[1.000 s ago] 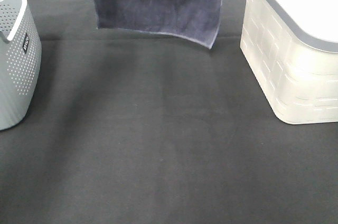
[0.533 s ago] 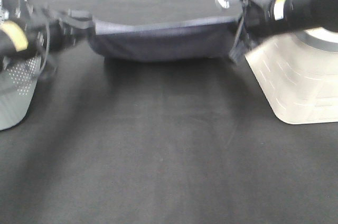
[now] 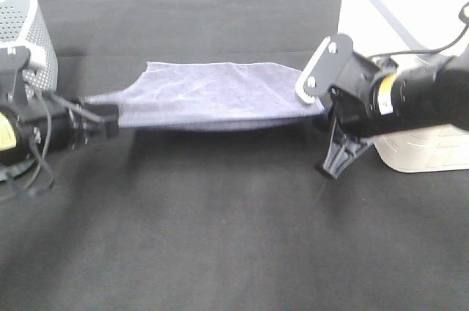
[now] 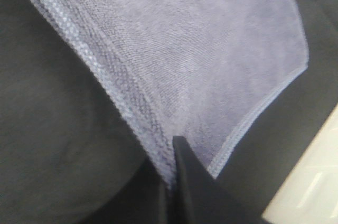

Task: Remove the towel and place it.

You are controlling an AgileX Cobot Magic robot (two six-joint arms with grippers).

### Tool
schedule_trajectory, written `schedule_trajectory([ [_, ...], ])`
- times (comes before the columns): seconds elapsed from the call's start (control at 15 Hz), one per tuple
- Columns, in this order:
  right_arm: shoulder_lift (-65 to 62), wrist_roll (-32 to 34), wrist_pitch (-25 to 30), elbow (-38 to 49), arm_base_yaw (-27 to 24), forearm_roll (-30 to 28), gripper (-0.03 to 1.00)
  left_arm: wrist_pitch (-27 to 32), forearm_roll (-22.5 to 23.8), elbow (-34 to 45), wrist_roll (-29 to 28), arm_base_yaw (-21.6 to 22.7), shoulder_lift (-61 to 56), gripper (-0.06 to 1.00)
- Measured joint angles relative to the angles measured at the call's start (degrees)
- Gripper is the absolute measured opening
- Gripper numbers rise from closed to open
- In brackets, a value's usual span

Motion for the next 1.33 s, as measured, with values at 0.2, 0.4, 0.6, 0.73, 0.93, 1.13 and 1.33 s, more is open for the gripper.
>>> schedule_trajectory([
  [0.2, 2.5, -0.5, -5.8, 3.7, 0.0, -0.7, 0.02, 0.1, 0.1, 2.8, 0.0, 0.0, 0.0, 0.00],
  [0.4, 6.7, -0.9, -7.7, 4.1, 0.0, -1.4, 0.02, 1.8, 0.7, 5.0, 0.0, 0.0, 0.0, 0.00],
  [0.6, 9.3, -1.0, -8.4, 4.1, 0.1, -1.5, 0.02, 1.8, 1.0, 7.0, 0.0, 0.0, 0.0, 0.00],
  [0.73, 10.2, -1.0, -8.7, 4.4, 0.1, -1.7, 0.02, 1.7, 1.1, 8.2, 0.0, 0.0, -0.1, 0.00],
  [0.93, 10.2, -1.0, -8.7, 4.4, 0.1, -1.8, 0.06, 2.0, 0.8, 8.4, 0.0, 0.0, -0.1, 0.04],
  [1.13, 10.3, -1.0, -7.1, 4.8, -0.1, -4.8, 0.33, 3.1, -0.5, 8.7, 0.0, 0.1, -0.1, 0.42],
  [1.33, 10.1, -1.0, -6.7, 4.6, -0.2, -7.6, 0.66, 2.2, -0.5, 8.7, -1.0, 0.1, -0.1, 0.74],
])
